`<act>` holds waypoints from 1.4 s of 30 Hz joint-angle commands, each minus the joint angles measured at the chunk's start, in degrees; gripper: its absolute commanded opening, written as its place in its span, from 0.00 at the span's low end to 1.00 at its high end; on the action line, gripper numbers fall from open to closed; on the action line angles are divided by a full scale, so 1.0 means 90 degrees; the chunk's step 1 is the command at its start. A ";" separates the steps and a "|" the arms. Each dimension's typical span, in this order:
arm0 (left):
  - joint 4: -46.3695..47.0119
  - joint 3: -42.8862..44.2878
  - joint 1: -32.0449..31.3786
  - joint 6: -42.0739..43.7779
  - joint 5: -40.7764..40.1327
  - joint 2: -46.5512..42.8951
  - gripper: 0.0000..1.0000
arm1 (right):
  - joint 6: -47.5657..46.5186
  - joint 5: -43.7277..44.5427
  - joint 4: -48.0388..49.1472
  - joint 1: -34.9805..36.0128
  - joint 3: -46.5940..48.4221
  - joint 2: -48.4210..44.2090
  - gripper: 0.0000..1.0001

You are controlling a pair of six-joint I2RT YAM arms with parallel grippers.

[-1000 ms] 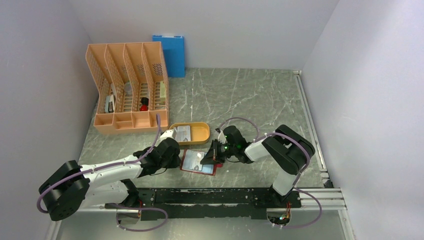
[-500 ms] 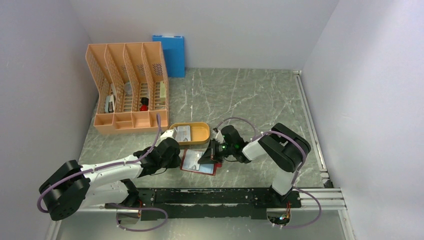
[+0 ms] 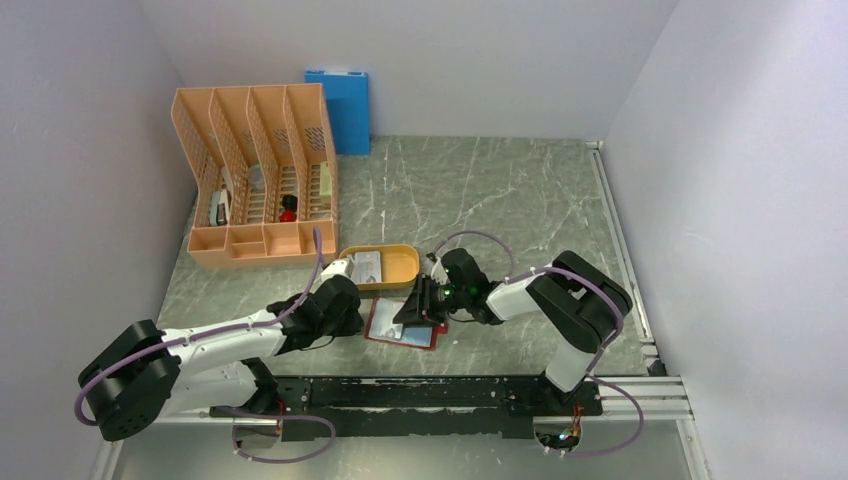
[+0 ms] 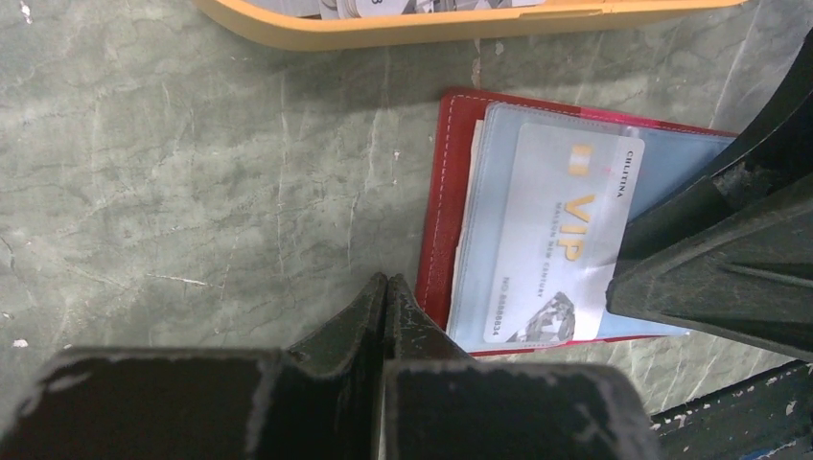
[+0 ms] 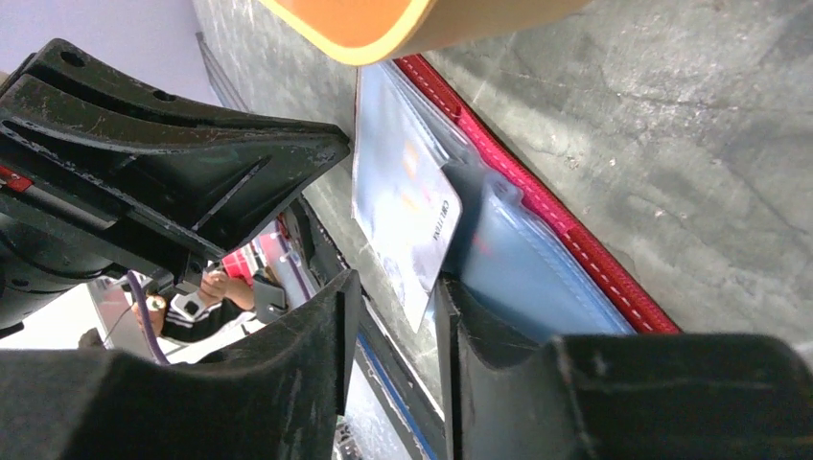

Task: Put the credit cards into the card holder
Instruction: Insert the credit card into the card holder.

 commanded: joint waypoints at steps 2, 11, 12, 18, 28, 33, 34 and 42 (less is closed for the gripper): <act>-0.0397 -0.0195 -0.0002 0.0069 0.0266 0.0094 0.05 | -0.0267 0.0317 -0.0564 0.0038 0.0061 -0.0218 0.41; -0.0023 -0.0093 -0.0010 0.0258 0.0585 0.0163 0.05 | -0.0425 0.0436 -0.1000 0.0166 0.0499 -0.0006 0.44; 0.0040 -0.0078 -0.0004 0.0290 0.0628 0.0192 0.05 | -0.0435 0.0437 -0.1026 0.0179 0.0534 0.0021 0.44; 0.0219 -0.0054 -0.0017 0.0387 0.0783 0.0351 0.05 | -0.0589 0.0528 -0.1387 0.0232 0.0810 0.0120 0.44; 0.0069 0.0019 -0.0021 0.0382 0.0621 0.0354 0.05 | -0.1019 0.0967 -0.2329 0.0353 0.1285 0.0030 0.46; -0.0276 0.0014 -0.0019 0.0271 0.0329 0.0047 0.05 | -0.1538 0.1762 -0.3523 0.0427 0.1691 -0.0435 0.55; -0.0308 0.0016 -0.0020 0.0261 0.0277 -0.0007 0.05 | -0.1615 0.1894 -0.3736 0.0443 0.1763 -0.0514 0.56; -0.0581 0.0165 -0.0020 0.0220 0.0117 -0.0258 0.05 | -0.2056 0.2622 -0.4673 0.0439 0.2114 -0.1030 0.58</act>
